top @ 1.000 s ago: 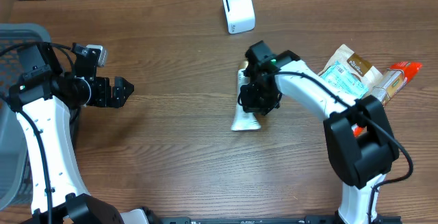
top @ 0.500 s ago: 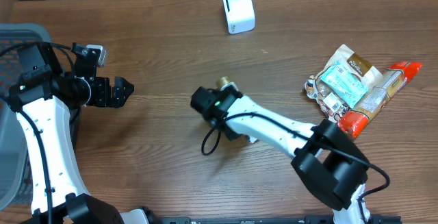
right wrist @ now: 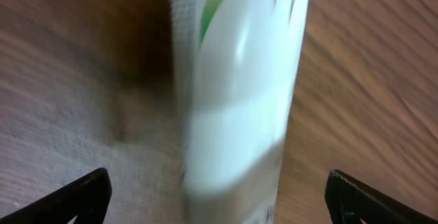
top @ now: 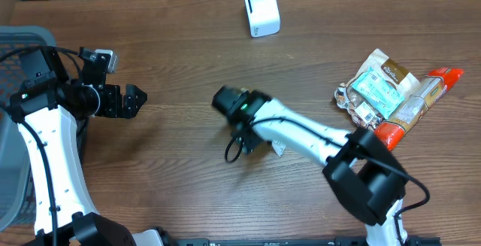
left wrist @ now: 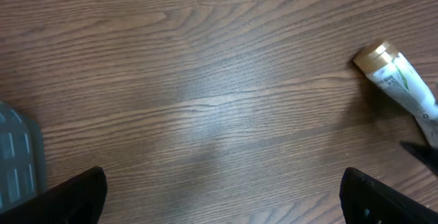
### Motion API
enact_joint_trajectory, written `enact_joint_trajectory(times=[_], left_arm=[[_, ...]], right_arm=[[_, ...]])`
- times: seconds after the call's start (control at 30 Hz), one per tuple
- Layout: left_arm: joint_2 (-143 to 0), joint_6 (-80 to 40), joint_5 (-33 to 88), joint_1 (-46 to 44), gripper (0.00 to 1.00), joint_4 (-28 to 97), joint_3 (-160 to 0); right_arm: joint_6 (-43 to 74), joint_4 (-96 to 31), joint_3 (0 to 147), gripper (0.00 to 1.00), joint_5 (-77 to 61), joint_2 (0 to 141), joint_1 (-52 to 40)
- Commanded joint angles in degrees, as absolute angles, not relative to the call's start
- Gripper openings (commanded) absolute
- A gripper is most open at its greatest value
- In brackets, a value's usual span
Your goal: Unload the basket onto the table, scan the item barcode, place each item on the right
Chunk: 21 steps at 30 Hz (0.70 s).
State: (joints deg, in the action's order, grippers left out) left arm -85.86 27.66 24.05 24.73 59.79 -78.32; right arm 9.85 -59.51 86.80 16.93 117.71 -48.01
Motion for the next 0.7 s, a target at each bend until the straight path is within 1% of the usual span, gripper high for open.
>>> enact_joint_trajectory(times=[0.0,0.1,0.17,0.2,0.23,0.27,0.3,0.37,0.4,0.43,0.5,0.53,0.67], left_arm=[[-86.1,28.7,24.9,24.3,0.99,59.7,-78.4],[-86.1,28.7,24.9,24.3,1.0,59.7,-78.4],[-86.1,28.7,24.9,24.3,1.0,59.7,-78.4],[-86.1,28.7,24.9,24.3,0.99,59.7,-78.4],[-86.1,28.7,24.9,24.3,0.99,59.7,-78.4],[-86.1,28.7,24.9,24.3,1.0,59.7,-78.4],[-86.1,28.7,24.9,24.3,1.0,59.7,-78.4],[-86.1,28.7,24.9,24.3,1.0,59.7,-78.4],[-86.1,28.7,24.9,24.3,1.0,59.7,-78.4],[-86.1,28.7,24.9,24.3,1.0,59.7,-78.4],[-86.1,28.7,24.9,24.3,0.99,59.7,-78.4],[-86.1,28.7,24.9,24.3,1.0,59.7,-78.4],[-86.1,28.7,24.9,24.3,1.0,59.7,-78.4]], right_arm=[[-1.4,-56.2,88.5,1.0,3.0,118.7,-43.7],[-3.5,-55.6,88.4,1.0,-1.0,119.5,-41.4],[-3.5,-56.1,88.3,0.95,-1.8,119.6,-39.9],[-3.5,-56.5,88.1,0.86,-2.2,119.6,-39.2],[-3.5,-56.9,88.1,0.81,-2.3,119.6,-38.7],[-3.6,-57.6,88.1,0.73,-2.7,119.6,-38.1],[-3.5,-58.3,88.1,0.63,-2.7,119.6,-37.4],[-3.5,-59.7,88.1,0.5,-2.7,119.6,-36.2],[-3.5,-60.2,88.1,0.42,-2.7,119.6,-35.8],[-3.5,-60.9,88.1,0.26,-3.2,119.6,-34.9],[-3.5,-61.2,88.1,0.07,-4.7,119.6,-34.0],[-3.5,-61.2,88.1,0.04,-5.8,119.6,-33.6],[-3.5,-60.5,88.2,0.04,-11.2,119.6,-32.3]])
